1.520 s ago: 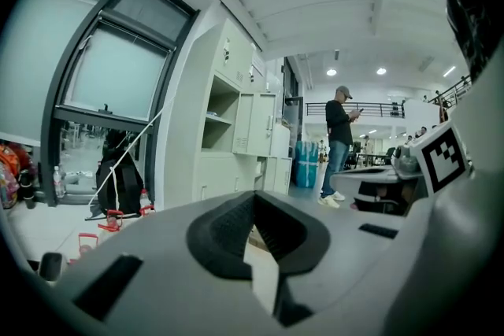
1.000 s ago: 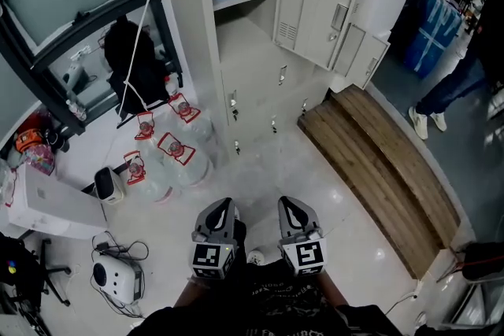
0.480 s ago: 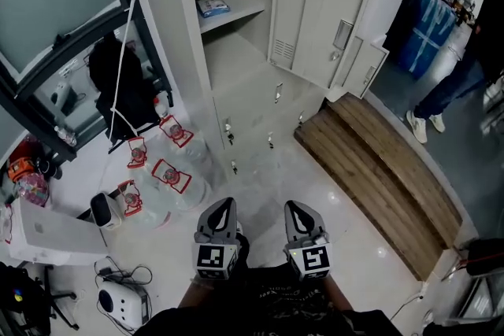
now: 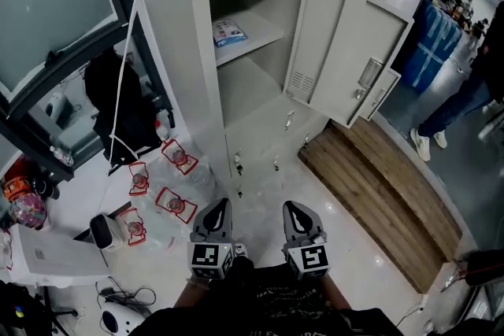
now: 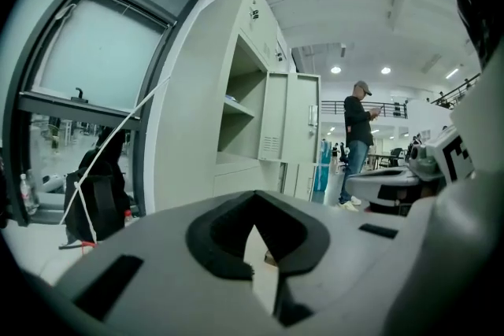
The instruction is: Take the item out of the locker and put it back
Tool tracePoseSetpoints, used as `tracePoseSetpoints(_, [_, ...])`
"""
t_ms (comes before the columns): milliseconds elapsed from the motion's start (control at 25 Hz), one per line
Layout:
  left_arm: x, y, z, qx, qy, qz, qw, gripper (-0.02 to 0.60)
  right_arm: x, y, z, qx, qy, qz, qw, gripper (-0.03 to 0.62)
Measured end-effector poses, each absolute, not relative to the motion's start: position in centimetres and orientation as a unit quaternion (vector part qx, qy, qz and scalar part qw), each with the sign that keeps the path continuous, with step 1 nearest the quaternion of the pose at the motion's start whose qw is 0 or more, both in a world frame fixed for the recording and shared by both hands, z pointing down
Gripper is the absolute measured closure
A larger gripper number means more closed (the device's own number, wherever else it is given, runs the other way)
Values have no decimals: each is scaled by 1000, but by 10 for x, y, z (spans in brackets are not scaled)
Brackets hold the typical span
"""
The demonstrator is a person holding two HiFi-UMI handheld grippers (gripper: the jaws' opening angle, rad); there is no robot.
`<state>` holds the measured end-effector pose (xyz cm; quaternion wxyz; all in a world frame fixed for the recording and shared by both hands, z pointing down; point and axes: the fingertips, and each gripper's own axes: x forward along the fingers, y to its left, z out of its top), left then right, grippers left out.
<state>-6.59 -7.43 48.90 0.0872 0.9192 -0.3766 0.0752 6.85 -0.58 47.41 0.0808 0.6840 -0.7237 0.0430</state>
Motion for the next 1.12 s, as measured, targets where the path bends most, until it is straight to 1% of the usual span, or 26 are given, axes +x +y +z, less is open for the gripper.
tracePoseSetpoints(200, [-69,-123,473,920,-382,53,76,574,76,-49,467,703,-707,42,65,589])
tracePoseSetpoints(520, [-62,-154,464,918,-387,51,66,574,89,-89,458,697,-713,44,64,589])
tracePoseSetpoints(880, [-44,-187,452,897,-436,38,71,574,103,-148,421,644,-762,7,72,588])
tracePoseSetpoints(1120, [-27,-205,447,882,-464,33,71,574,119,-186,393,601,-797,4,59,586])
